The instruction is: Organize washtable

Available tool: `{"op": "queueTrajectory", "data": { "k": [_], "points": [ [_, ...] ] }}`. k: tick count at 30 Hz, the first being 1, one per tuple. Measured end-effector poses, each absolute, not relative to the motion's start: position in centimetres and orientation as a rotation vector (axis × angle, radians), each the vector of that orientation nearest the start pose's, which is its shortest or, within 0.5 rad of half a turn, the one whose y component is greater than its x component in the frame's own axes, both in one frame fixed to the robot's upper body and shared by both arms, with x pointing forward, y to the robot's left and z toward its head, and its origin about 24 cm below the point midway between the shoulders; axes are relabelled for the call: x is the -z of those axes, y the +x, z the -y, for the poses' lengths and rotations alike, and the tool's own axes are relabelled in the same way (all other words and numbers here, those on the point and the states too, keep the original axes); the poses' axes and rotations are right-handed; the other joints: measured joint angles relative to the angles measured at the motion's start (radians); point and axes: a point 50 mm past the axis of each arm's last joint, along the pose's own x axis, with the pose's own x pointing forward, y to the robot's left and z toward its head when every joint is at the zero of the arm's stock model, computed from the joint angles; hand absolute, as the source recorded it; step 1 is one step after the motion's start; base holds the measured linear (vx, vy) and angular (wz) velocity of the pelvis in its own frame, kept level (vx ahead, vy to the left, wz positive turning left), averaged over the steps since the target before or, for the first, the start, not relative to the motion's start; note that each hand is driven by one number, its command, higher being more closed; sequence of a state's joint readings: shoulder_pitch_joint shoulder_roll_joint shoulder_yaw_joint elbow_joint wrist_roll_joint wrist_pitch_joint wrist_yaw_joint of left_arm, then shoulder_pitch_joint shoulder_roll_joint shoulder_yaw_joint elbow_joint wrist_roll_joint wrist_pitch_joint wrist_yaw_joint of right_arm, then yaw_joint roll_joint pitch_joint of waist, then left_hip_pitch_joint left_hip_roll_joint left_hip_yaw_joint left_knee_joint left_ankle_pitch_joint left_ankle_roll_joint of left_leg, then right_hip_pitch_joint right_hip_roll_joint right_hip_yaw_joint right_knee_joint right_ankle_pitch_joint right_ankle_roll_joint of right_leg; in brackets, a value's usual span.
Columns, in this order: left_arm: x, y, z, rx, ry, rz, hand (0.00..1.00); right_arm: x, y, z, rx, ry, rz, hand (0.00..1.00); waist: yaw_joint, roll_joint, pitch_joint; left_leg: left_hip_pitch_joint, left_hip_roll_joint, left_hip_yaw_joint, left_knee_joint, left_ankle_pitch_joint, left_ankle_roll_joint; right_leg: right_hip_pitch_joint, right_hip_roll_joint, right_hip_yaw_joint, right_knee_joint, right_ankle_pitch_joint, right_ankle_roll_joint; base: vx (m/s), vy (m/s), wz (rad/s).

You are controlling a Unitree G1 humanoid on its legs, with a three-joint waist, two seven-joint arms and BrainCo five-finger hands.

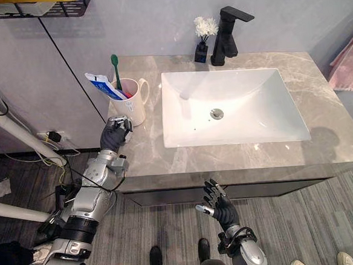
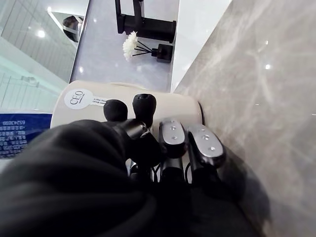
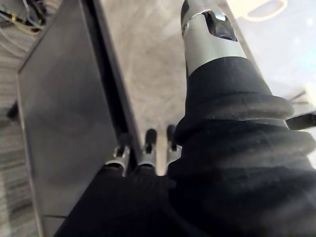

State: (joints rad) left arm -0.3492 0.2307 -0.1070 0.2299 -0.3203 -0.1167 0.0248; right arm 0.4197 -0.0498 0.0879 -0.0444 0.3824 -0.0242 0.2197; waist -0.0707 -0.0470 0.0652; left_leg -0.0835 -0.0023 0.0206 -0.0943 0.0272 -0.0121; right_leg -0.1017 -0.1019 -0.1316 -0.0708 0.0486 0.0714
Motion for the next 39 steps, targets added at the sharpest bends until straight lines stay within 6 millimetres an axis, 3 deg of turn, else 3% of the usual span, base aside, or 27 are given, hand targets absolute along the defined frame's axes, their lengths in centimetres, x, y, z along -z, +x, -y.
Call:
{"op": "queueTrajectory", "data": {
  "k": [7, 14, 39],
  "points": [
    [-10.3, 32.3, -15.8, 0.118, -0.047, 0.216, 1.0, 2.4, 15.6, 15.0, -0.125, 0.378, -0.284, 0.0, 0.001, -0.008, 0.006, -0.011, 0.001, 0.005, 0.0, 0.0, -0.001, -0.014, 0.0, 0.003, 0.001, 0.0, 0.0, 0.0, 0.0, 0.0],
    [-12.8, 33.3, -15.3, 0.136, -0.023, 0.291, 1.0, 2.1, 16.1, 14.9, -0.133, 0.376, -0.264, 0.0, 0.001, -0.025, 0.045, -0.025, -0.001, 0.006, 0.0, 0.0, 0.0, -0.028, -0.001, 0.003, 0.001, 0.001, -0.001, 0.0, 0.0, 0.0],
    [-19.9, 36.0, -16.2, 0.09, 0.089, 0.462, 1.0, 0.4, 17.1, 15.1, -0.154, 0.354, -0.179, 0.0, -0.002, -0.017, 0.135, -0.071, -0.001, 0.015, 0.001, 0.001, 0.0, -0.078, 0.0, 0.024, -0.003, 0.006, -0.004, 0.0, 0.0, -0.01]
  ]
}}
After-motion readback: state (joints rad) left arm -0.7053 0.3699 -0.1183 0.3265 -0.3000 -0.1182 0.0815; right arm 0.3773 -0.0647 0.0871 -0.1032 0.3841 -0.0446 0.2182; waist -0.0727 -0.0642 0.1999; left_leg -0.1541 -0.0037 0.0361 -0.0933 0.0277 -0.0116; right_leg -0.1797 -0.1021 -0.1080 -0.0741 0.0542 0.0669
